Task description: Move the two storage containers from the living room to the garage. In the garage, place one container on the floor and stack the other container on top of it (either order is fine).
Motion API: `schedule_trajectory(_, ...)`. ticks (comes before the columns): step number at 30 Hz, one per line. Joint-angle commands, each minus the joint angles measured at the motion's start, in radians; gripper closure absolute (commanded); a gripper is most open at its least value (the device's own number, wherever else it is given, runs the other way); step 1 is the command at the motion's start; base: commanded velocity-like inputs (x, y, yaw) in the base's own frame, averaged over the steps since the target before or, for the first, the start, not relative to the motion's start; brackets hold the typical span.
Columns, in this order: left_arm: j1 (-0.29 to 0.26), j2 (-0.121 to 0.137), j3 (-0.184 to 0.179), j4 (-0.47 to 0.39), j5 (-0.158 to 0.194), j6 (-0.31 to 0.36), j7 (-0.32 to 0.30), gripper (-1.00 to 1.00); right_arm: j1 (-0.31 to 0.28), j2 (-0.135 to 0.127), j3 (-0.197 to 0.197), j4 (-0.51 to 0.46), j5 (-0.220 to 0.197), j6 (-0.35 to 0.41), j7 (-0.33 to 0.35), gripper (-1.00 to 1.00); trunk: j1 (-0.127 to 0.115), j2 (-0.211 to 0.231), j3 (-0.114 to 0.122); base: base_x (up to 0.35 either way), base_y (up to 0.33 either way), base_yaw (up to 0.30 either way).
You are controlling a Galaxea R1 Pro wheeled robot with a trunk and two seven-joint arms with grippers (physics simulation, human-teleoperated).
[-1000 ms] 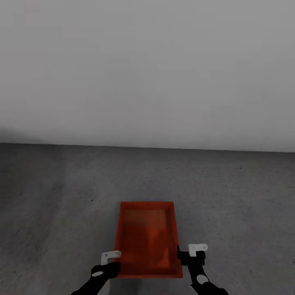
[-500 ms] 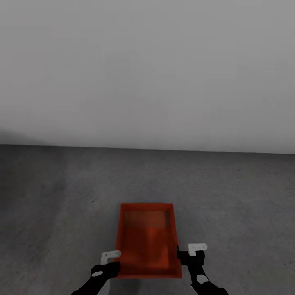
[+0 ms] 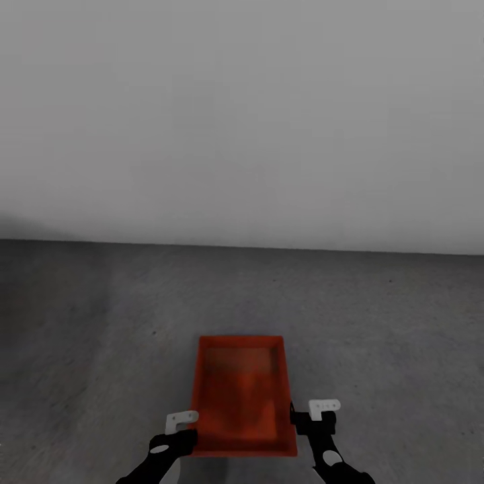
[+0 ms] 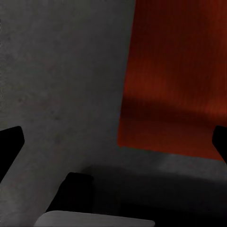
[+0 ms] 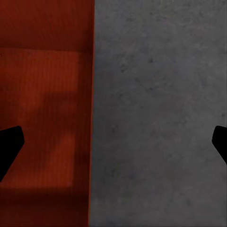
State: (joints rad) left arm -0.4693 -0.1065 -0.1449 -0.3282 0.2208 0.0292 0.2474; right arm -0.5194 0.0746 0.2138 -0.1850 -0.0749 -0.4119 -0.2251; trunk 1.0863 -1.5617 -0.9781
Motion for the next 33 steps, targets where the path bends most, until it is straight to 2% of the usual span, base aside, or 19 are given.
schedule_trajectory(1,0.0,0.001,-0.009,-0.002,0.009,0.003,0.007,-1.0,-0.001,0.0,0.009,0.001,-0.008,-0.003,-0.005,-1.0,-0.004,0.007,0.003,0.0,0.0,0.0)
schedule_trajectory(33,0.0,0.001,-0.009,-0.008,0.009,0.003,0.007,-1.0,-0.001,0.001,0.008,-0.001,-0.008,-0.004,-0.005,-1.0,-0.127,0.231,0.103,0.0,0.0,0.0)
